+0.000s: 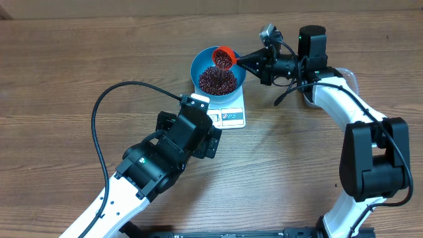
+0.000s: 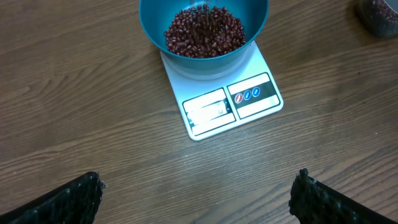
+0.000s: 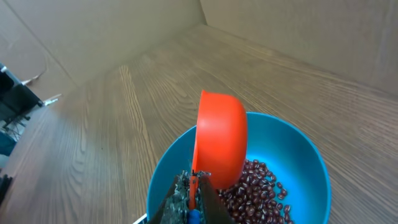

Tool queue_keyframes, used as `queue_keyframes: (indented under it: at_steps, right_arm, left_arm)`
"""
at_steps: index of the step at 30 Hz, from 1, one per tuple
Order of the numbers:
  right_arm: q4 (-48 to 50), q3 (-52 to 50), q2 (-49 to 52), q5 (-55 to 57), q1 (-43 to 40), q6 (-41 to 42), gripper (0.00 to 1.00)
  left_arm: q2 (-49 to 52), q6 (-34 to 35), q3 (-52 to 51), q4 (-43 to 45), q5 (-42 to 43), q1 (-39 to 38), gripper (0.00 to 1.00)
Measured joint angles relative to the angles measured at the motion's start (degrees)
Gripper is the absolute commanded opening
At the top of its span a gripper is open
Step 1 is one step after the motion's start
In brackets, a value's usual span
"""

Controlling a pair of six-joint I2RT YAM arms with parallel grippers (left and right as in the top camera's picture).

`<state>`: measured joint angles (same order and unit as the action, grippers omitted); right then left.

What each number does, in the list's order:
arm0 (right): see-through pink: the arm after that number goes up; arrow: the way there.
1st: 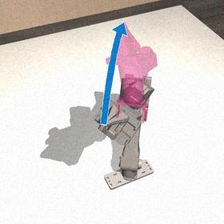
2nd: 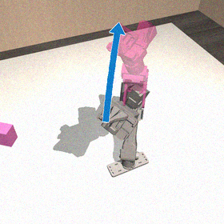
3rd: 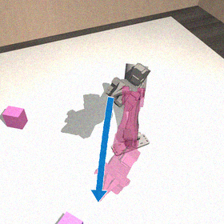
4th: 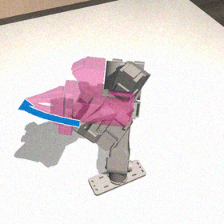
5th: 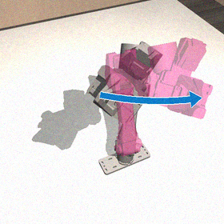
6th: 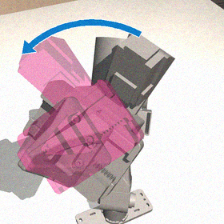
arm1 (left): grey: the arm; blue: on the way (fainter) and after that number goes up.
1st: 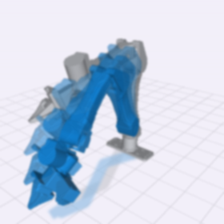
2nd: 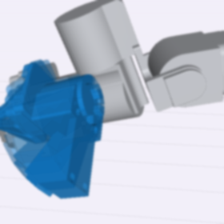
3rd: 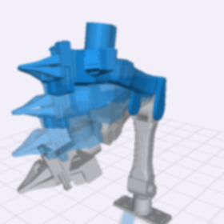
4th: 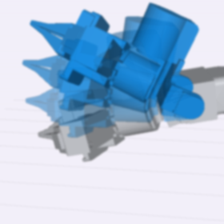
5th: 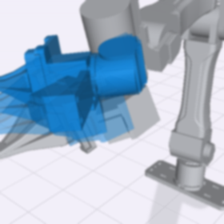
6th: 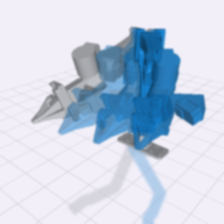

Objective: Scoop item into bowl and weigh 150g on scale
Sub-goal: 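Tilt the red cup to pour beans into the teal bowl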

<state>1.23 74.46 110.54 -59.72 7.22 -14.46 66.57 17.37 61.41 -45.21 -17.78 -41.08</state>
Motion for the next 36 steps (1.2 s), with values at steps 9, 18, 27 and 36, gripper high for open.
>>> queue_keyframes:
  at_steps: [9, 18, 27, 36]
  right_arm:
    - [-0.83, 0.0, 0.0, 0.0, 0.0, -7.1, 0.04]
    - [-1.31, 0.0, 0.0, 0.7, 0.0, -12.94, 0.04]
    - [-1.95, 0.0, 0.0, 3.28, 0.0, -16.44, 0.04]
    - [-3.26, 0.0, 0.0, 3.67, 0.0, -23.26, 0.04]
  left_arm:
    - [0.0, 0.0, 0.0, 0.0, 0.0, 0.0, 0.99]
    - [0.0, 0.0, 0.0, 0.0, 0.0, 0.0, 0.99]
    - [0.0, 0.0, 0.0, 0.0, 0.0, 0.0, 0.99]
    - [0.0, 0.0, 0.0, -0.02, 0.0, 0.0, 0.99]
